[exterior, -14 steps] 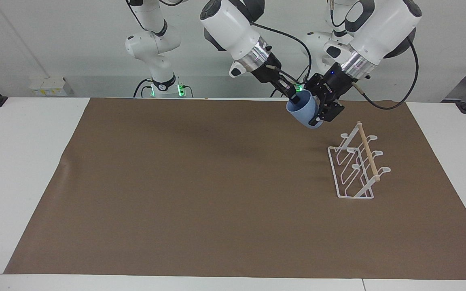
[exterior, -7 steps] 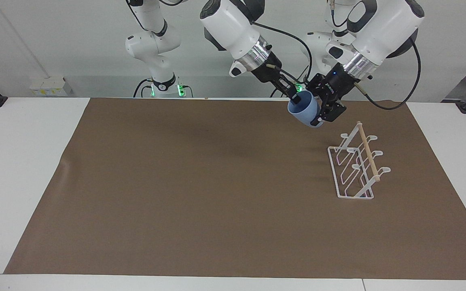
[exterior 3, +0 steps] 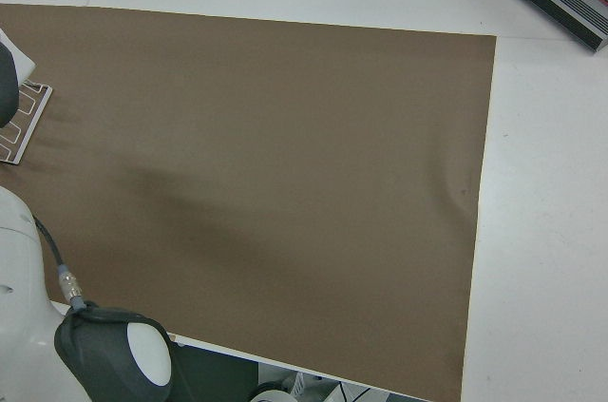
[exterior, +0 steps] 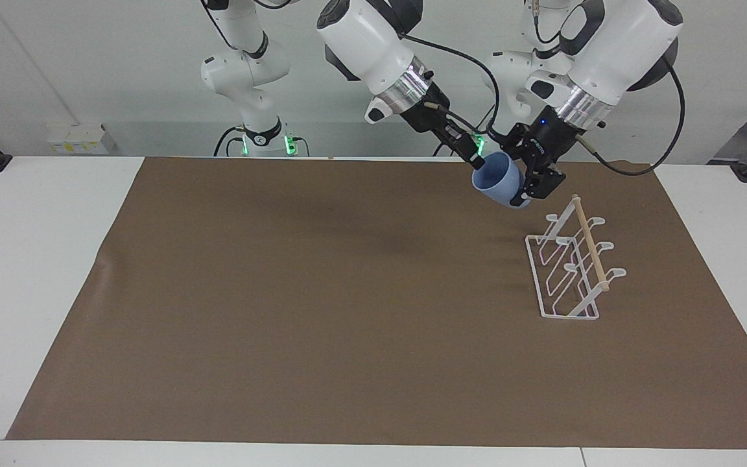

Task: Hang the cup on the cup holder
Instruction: 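Open the right gripper and withdraw while the left gripper lifts the cup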

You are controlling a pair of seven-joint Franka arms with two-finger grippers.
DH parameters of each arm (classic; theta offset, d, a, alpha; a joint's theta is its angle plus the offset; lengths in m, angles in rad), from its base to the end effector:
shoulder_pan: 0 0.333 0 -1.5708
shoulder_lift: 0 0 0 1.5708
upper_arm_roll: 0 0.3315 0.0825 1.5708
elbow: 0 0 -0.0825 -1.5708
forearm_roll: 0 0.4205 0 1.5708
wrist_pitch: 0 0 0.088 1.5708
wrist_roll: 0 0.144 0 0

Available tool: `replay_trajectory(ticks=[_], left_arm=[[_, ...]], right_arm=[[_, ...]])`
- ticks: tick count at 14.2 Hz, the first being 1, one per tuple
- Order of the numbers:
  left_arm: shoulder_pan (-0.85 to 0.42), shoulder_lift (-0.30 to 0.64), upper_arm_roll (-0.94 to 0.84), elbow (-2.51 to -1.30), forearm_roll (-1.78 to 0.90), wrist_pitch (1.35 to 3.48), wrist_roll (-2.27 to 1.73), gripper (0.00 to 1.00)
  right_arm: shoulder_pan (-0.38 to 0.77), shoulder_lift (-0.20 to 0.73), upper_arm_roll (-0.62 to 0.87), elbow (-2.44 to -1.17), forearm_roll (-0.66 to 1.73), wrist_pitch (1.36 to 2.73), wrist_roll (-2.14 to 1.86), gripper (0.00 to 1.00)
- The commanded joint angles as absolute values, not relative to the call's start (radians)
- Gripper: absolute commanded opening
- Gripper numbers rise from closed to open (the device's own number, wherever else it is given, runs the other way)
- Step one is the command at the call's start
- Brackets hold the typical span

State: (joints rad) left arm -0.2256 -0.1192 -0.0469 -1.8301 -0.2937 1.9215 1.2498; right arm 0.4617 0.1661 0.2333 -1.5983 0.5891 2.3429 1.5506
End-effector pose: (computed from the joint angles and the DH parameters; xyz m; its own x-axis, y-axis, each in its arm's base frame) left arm 0.5571 -0.1884 0.5767 0.0973 -0.9395 0.3284 -0.9861 -0.1358 -0.0962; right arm 0.5437 0.4682 0.5847 0.4541 -0.6860 -0.5685 -0.8746 -0.2214 -0.4314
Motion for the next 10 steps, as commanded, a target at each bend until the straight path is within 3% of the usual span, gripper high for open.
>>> replay_trajectory(ticks=[1, 6, 10], left_arm=[[-0.216, -0.086, -0.048, -1.758, -0.148, 1.91, 1.226, 0.0], [-0.224, -0.081, -0.054, -1.756, 0.225, 1.901, 1.184, 0.0], [-0.221, -0.081, -0.057, -1.769, 0.423, 1.839, 1.147, 0.0]], right_arm=[[0.428, 0.176, 0.241, -1.58, 0.568, 2.342, 1.53, 0.43], [0.379, 0.172, 0.238, -1.58, 0.565, 2.254, 1.128, 0.42], [0.318, 0.164, 0.233, -1.56, 0.505, 2.087, 0.772, 0.42]])
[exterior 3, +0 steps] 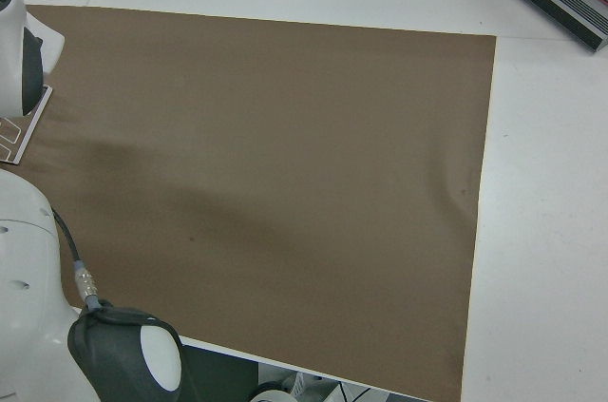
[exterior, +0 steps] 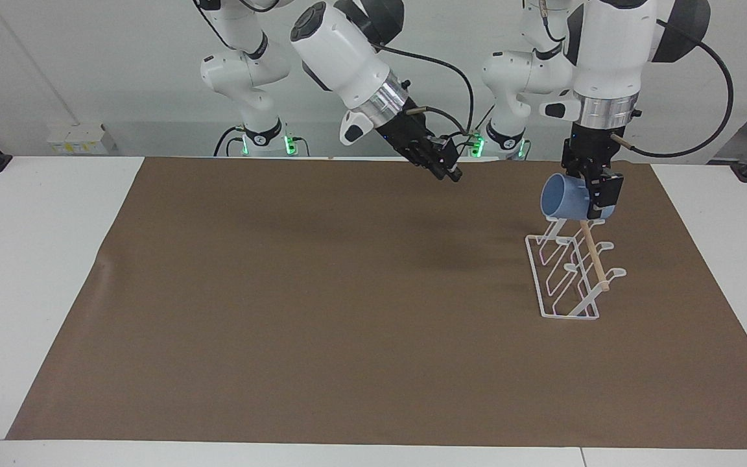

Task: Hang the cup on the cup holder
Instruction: 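Open the right gripper and withdraw while the left gripper lifts the cup, then swing the cup over the rack with the left gripper while the right gripper retreats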

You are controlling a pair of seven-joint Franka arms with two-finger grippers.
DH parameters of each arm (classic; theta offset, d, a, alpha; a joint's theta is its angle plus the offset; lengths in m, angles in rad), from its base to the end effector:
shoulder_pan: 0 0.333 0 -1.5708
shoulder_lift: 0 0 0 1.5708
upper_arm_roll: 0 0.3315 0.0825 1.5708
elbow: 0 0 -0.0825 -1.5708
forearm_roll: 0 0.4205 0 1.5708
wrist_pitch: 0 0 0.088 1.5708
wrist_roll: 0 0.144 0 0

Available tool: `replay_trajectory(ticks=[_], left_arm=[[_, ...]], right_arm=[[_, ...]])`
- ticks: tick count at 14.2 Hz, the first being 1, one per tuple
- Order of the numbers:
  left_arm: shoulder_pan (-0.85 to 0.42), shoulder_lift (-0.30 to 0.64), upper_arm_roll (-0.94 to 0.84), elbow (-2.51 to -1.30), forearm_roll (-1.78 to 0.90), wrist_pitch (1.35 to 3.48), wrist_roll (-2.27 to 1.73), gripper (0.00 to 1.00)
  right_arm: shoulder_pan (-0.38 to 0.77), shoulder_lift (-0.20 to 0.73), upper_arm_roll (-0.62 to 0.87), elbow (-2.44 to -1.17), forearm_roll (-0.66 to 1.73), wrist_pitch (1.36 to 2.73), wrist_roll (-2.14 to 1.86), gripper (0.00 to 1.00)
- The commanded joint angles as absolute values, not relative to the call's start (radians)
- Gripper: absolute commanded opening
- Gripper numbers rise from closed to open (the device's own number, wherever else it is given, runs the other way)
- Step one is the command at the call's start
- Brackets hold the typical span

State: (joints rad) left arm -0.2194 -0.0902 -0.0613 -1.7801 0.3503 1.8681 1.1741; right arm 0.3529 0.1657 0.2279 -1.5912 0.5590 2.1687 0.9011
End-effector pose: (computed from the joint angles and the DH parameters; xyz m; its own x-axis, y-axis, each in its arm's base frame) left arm 0.5797 -0.1284 0.5833 0.0783 -0.9631 -0.2577 -0.9599 -0.0031 -0.2802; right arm 0.5742 0.4080 0.5675 0.8642 -0.4412 -0.2419 -0.4926 -0.6442 -0.5850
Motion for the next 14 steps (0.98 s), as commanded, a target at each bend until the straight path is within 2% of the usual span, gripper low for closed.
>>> replay_trajectory(ticks=[1, 6, 10, 12, 14], left_arm=[[-0.215, -0.078, -0.057, -1.775, 0.463, 1.839, 1.144, 0.0], [-0.28, 0.001, -0.058, -1.779, 0.829, 1.852, 1.112, 0.0], [-0.325, 0.083, -0.058, -1.79, 1.031, 1.841, 1.017, 0.0], [-0.325, 0.069, -0.058, -1.88, 1.122, 1.864, 0.99, 0.0], [-0.325, 0.064, -0.058, -1.917, 1.173, 1.864, 0.983, 0.0]], right_arm=[[0.293, 0.164, 0.235, -1.534, 0.452, 2.015, 0.72, 0.42], [0.235, 0.161, 0.235, -1.419, 0.185, 1.708, 0.49, 0.42], [0.233, 0.13, 0.233, -1.408, -0.029, 1.582, 0.32, 0.42], [0.206, 0.115, 0.232, -1.408, -0.067, 1.543, 0.247, 0.42], [0.166, 0.107, 0.232, -1.405, -0.077, 1.514, 0.201, 0.42]])
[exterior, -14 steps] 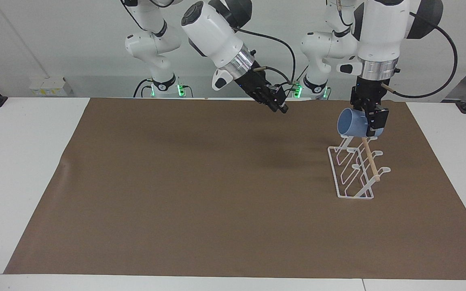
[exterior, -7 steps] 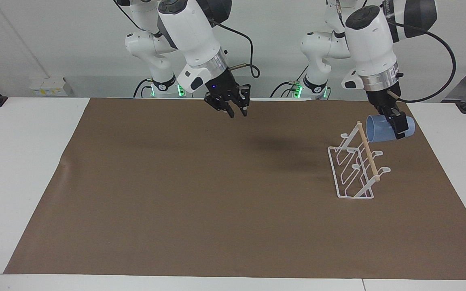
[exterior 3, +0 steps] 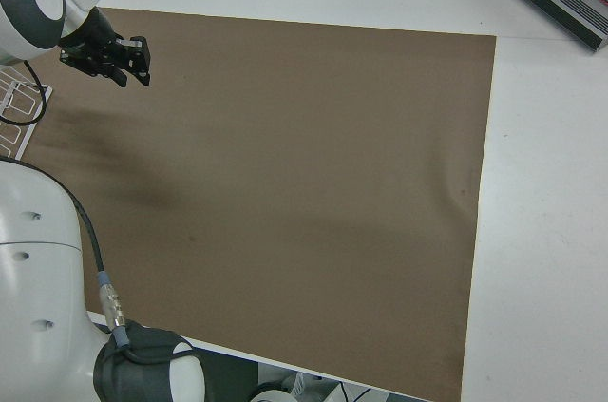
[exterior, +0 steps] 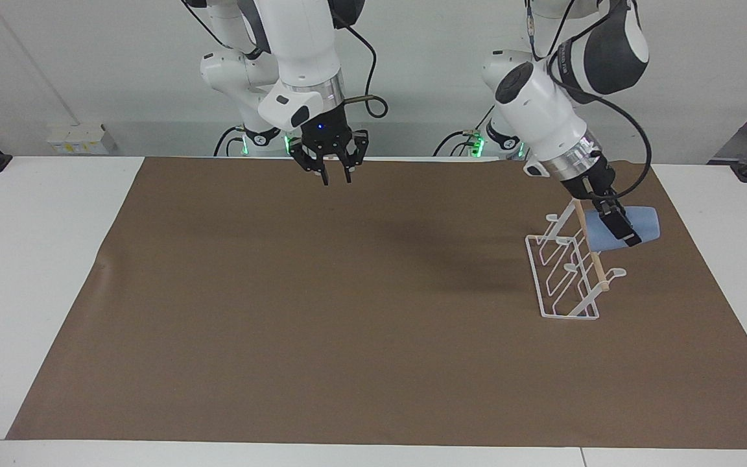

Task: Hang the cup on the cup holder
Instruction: 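Swing the cup over the rack with the left gripper while the right gripper retreats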

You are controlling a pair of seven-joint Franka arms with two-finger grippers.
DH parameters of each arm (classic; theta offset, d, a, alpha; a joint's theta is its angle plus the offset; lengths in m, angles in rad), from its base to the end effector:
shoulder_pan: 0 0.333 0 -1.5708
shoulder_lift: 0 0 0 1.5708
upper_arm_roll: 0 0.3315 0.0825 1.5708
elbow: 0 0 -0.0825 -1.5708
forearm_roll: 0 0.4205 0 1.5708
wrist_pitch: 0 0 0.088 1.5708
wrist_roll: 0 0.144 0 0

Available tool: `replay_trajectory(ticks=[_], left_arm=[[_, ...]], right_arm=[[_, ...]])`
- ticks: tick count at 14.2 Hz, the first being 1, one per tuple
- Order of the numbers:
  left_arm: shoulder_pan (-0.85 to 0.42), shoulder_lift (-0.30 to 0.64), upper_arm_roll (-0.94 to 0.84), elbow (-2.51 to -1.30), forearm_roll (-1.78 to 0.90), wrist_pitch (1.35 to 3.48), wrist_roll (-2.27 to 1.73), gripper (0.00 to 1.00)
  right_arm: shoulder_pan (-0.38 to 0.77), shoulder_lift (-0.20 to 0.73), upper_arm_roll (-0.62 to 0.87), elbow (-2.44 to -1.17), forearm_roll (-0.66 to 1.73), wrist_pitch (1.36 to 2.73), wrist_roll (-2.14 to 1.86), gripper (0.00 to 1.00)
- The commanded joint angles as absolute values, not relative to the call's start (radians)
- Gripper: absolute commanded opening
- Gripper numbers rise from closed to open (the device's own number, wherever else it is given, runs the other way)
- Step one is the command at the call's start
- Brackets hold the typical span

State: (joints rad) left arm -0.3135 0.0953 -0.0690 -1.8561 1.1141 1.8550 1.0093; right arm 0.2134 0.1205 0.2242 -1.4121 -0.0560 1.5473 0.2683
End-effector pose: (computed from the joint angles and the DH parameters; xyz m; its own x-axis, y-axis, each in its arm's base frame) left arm 0.6248 -0.1402 0.4821 0.0101 -0.5566 -0.8307 -0.9094 0.3404 -0.2391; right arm 0.5759 0.2511 0.6098 0.9860 0.1652 0.0248 0.1646 -0.9861 0.0235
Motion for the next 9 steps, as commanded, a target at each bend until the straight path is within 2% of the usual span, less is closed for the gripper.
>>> replay_trajectory(ticks=[1, 7, 9], left_arm=[[-0.328, 0.08, -0.058, -1.916, 1.192, 1.849, 0.98, 0.0], [-0.419, 0.216, -0.058, -1.921, 1.351, 1.606, 0.674, 0.0], [-0.425, 0.218, -0.058, -1.921, 1.353, 1.6, 0.67, 0.0]], right_arm=[[0.146, 0.101, 0.232, -1.405, -0.08, 1.509, 0.177, 0.42], [0.04, 0.071, 0.233, -1.407, -0.065, 1.471, 0.143, 0.43], [0.014, 0.064, 0.235, -1.417, -0.058, 1.474, 0.134, 0.54]])
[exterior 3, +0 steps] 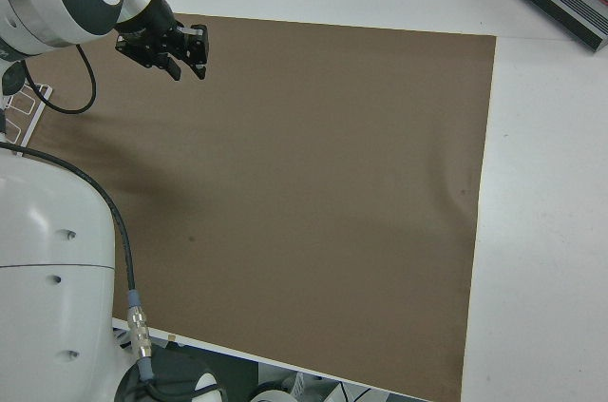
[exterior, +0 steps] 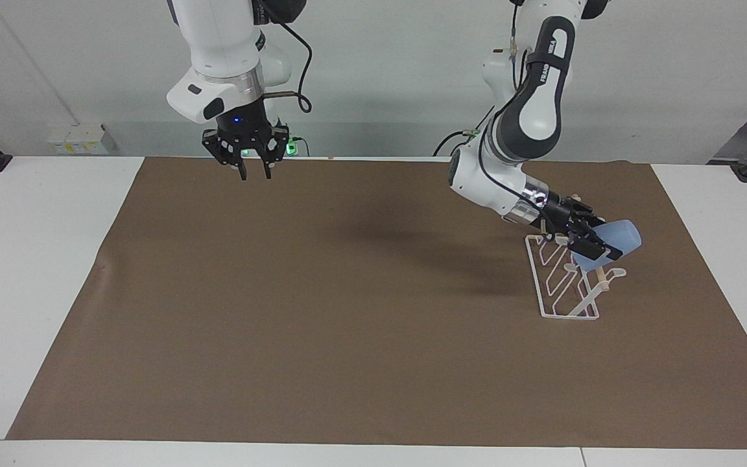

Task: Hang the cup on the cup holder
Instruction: 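Swing the cup over the rack with the left gripper while the right gripper retreats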

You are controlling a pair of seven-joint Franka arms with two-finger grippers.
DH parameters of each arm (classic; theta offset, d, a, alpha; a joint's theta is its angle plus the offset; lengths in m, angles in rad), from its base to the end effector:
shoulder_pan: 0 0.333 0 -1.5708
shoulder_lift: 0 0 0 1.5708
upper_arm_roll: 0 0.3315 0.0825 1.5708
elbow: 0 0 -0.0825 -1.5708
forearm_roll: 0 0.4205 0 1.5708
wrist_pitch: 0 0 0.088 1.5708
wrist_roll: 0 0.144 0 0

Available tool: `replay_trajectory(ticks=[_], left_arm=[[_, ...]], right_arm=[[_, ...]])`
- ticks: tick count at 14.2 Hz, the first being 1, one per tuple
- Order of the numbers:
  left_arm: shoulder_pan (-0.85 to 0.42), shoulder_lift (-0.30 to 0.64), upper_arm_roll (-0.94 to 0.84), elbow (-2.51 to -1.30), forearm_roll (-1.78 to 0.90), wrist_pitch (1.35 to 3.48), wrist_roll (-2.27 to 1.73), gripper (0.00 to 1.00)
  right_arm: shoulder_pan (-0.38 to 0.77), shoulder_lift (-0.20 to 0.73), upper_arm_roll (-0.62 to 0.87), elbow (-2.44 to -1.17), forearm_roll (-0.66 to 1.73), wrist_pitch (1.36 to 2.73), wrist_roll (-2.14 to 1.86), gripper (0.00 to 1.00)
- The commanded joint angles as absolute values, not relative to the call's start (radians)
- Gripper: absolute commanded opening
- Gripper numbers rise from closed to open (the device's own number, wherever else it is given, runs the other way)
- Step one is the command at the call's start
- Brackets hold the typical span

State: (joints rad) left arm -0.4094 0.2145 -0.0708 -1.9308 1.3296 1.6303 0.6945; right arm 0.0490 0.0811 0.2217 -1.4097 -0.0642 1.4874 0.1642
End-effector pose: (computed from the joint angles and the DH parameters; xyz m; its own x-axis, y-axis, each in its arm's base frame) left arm 0.6056 -0.1615 0.3982 0.1802 -0.3314 -0.9261 -0.9097 0.3020 -0.2851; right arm 0.5905 0.1479 0.6296 0.9949 0.1005 0.0062 0.1001 -0.9939 0.0457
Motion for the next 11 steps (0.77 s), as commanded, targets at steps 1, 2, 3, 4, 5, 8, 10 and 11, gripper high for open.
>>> replay_trajectory(ticks=[1, 2, 3, 4, 5, 8, 10, 11], left_arm=[[-0.425, 0.218, -0.058, -1.921, 1.356, 1.6, 0.667, 0.0], [-0.425, 0.218, -0.058, -1.924, 1.362, 1.598, 0.657, 0.0], [-0.425, 0.218, -0.058, -1.927, 1.364, 1.6, 0.655, 0.0], [-0.425, 0.218, -0.058, -1.928, 1.367, 1.603, 0.655, 0.0], [-0.425, 0.218, -0.058, -1.928, 1.37, 1.605, 0.655, 0.0], [-0.423, 0.218, -0.058, -1.928, 1.37, 1.605, 0.655, 0.0], [-0.423, 0.218, -0.058, -1.928, 1.368, 1.601, 0.655, 0.0], [-0.425, 0.218, -0.058, -1.928, 1.368, 1.6, 0.655, 0.0]], right_arm=[[0.003, 0.061, 0.235, -1.42, -0.058, 1.477, 0.112, 0.55], [-0.011, 0.057, 0.233, -1.431, -0.058, 1.48, 0.095, 0.61], [-0.023, 0.049, 0.235, -1.448, -0.057, 1.482, 0.084, 0.62], [-0.032, 0.043, 0.235, -1.463, -0.055, 1.485, 0.077, 0.65], [-0.037, 0.035, 0.235, -1.477, -0.057, 1.488, 0.077, 0.65], [-0.064, 0.0, 0.235, -1.561, -0.042, 1.564, 0.075, 0.81], [-0.09, -0.035, 0.233, -1.639, 0.015, 1.629, 0.077, 0.99], [-0.095, -0.05, 0.233, -1.675, 0.02, 1.659, 0.077, 1.0]])
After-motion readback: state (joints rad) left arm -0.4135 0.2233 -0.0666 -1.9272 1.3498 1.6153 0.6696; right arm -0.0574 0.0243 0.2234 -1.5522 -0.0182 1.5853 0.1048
